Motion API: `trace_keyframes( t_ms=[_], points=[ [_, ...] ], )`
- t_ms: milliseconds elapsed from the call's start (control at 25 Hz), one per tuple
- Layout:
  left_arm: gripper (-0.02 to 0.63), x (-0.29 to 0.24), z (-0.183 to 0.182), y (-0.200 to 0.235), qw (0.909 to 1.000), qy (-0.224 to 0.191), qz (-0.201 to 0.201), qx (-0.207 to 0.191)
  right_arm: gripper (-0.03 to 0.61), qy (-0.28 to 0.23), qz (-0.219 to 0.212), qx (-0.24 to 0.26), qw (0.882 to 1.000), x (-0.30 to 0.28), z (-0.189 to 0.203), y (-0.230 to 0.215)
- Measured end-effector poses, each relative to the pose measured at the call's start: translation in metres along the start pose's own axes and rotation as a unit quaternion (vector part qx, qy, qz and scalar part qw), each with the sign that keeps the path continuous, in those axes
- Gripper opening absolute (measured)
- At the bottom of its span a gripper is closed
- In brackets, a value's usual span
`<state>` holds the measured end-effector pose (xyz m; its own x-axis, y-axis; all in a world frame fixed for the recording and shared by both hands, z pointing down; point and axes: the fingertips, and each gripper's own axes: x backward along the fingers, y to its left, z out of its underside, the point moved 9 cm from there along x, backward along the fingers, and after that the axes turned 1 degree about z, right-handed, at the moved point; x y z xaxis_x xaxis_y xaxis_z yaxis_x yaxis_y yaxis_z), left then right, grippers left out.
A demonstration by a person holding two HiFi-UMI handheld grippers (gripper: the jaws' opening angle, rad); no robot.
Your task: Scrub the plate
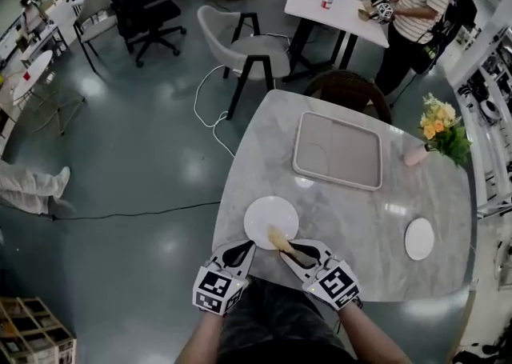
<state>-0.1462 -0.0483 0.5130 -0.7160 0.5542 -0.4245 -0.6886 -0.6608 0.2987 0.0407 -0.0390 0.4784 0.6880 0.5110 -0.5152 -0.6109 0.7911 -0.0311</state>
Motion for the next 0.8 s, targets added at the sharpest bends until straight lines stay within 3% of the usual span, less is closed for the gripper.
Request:
trace_keyframes(
  t_ms=[80,160,280,400,520,600,800],
  points=[
    [0.014,0.000,0.005,0.005,0.9997,0.019,-0.008,-0.009,0.075,0.031,-0.002,0.057,0.998,-0.011,0.000,-0.004],
    [0.013,0.001,0.009,0.012,0.9988,0.042,-0.022,-0.017,0.075,0.072,-0.008,0.135,0.988,-0.022,-0.001,-0.002],
    [0.013,-0.003,0.010,0.022,0.9966,0.067,-0.035,-0.031,0.075,0.126,-0.030,0.267,0.955,-0.038,-0.005,0.002],
    [0.014,-0.016,0.008,0.029,0.9918,0.106,-0.038,-0.061,0.075,0.163,-0.052,0.357,0.918,-0.049,-0.001,0.003],
    [0.014,-0.029,0.007,0.033,0.9845,0.144,-0.039,-0.092,0.075,0.191,-0.071,0.413,0.888,-0.056,0.008,0.003],
    [0.014,-0.035,0.008,0.034,0.9796,0.162,-0.045,-0.110,0.075,0.201,-0.079,0.436,0.874,-0.060,0.014,0.004],
    [0.012,-0.041,0.011,0.040,0.9758,0.176,-0.046,-0.120,0.075,0.207,-0.097,0.465,0.855,-0.065,0.023,0.008]
  ],
)
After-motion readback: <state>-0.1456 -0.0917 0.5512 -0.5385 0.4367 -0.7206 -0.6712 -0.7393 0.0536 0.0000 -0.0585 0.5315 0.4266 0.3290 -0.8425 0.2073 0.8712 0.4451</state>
